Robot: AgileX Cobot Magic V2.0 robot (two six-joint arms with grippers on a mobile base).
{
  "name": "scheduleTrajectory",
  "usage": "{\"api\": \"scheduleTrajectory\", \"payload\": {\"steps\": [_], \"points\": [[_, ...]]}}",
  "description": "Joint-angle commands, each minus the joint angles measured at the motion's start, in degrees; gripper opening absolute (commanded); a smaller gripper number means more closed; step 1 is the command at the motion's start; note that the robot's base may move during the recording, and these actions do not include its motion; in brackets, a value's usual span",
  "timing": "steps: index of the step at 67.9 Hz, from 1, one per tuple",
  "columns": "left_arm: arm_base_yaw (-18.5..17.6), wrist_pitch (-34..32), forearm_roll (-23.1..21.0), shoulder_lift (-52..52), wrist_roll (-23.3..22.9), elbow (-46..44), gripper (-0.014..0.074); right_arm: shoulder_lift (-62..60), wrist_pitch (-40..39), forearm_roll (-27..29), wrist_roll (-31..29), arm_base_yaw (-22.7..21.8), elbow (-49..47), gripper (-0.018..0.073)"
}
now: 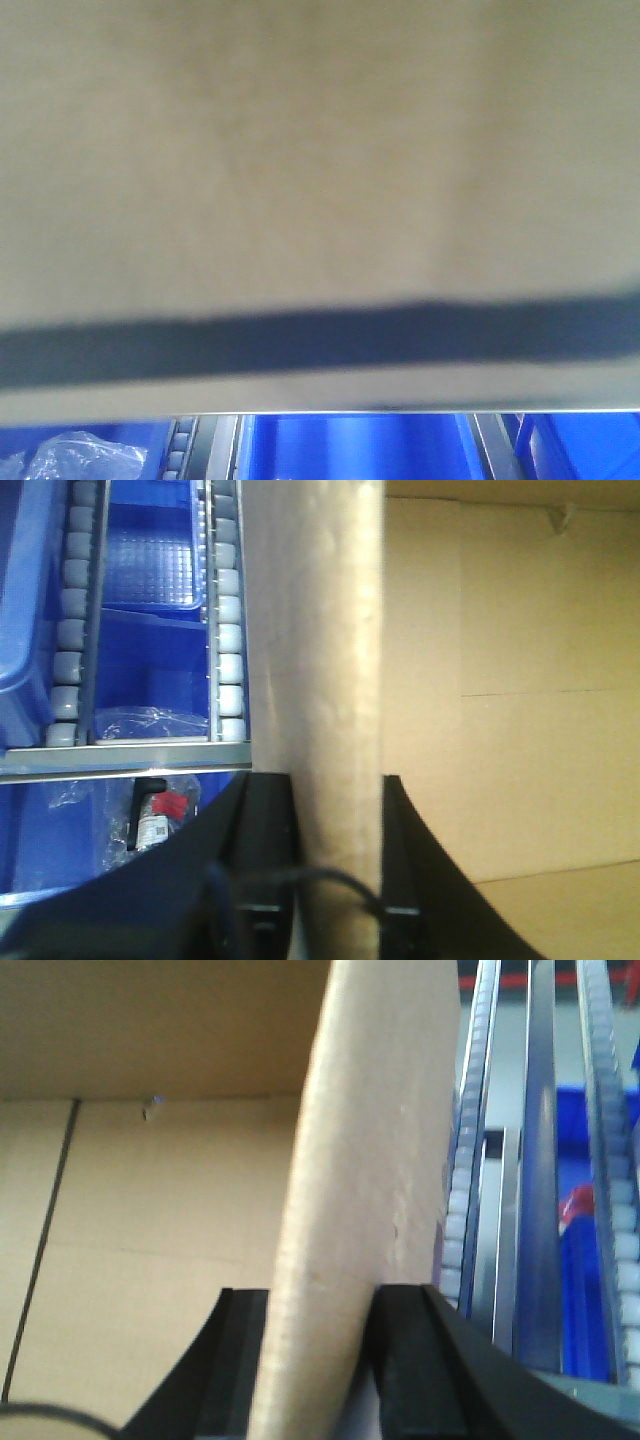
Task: Grab box from left shelf to table start
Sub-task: 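Lift the box with both grippers and pull it off the shelf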
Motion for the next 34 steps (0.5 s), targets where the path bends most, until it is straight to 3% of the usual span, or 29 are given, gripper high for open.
{"api": "scheduleTrajectory", "payload": {"steps": [1,19,34], "points": [[-0.86,-12.92,-7.28,-0.55,2.84,-2.23,-0.0092,-0.27,-9.68,2.82,-0.25,0.29,-2.03,0.0057],[-0.86,-19.70,-8.15,-0.91,4.91,-2.58,-0.0092,-1.71,-13.77,3.10,-0.25,0.29,-2.13,0.0057],[-0.86,-20.86,-8.02,-0.91,4.91,-2.58,-0.0092,-1.71,-14.26,3.10,-0.25,0.29,-2.13,0.0057]]}}
